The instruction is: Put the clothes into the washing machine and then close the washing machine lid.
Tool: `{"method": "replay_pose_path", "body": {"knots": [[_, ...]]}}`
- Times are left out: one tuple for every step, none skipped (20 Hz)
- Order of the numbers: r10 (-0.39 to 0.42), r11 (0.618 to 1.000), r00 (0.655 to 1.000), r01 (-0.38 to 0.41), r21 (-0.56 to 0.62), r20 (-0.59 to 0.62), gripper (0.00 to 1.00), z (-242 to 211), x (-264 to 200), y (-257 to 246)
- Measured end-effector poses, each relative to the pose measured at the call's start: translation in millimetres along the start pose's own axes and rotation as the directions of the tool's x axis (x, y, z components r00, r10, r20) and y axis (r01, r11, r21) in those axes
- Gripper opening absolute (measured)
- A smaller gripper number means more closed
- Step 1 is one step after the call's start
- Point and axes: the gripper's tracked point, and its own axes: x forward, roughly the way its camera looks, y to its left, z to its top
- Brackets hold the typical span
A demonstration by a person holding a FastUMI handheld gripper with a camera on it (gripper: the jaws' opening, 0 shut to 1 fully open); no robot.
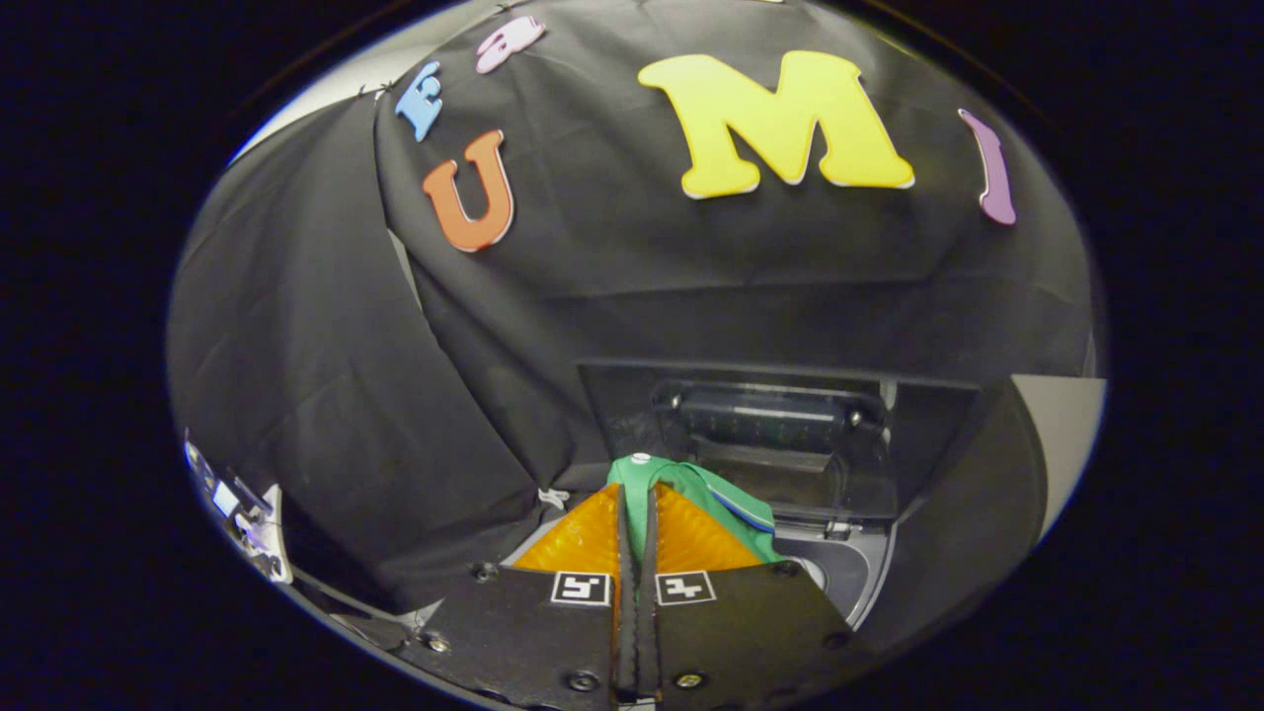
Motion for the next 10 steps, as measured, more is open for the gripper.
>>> {"method": "replay_pose_path", "body": {"knots": [[-0.011,1.0,1.0,0.011,0.0,-0.022,0.04,-12,11,-6],[-0.022,1.0,0.999,0.022,-0.003,-0.05,0.04,-24,21,-12],[-0.035,0.999,0.997,0.035,-0.002,-0.07,0.04,-34,30,-16],[-0.047,0.999,0.994,0.048,0.004,-0.095,0.04,-44,39,-20],[-0.065,0.998,0.99,0.067,0.013,-0.123,0.04,-57,46,-26],[-0.074,0.996,0.985,0.08,0.032,-0.154,0.04,-67,51,-31],[-0.086,0.994,0.979,0.097,0.052,-0.183,0.04,-76,58,-39],[-0.103,0.99,0.971,0.121,0.073,-0.216,0.04,-84,65,-46],[-0.12,0.985,0.961,0.147,0.092,-0.248,0.04,-95,69,-53],[-0.132,0.98,0.95,0.169,0.11,-0.282,0.04,-105,73,-58]]}}
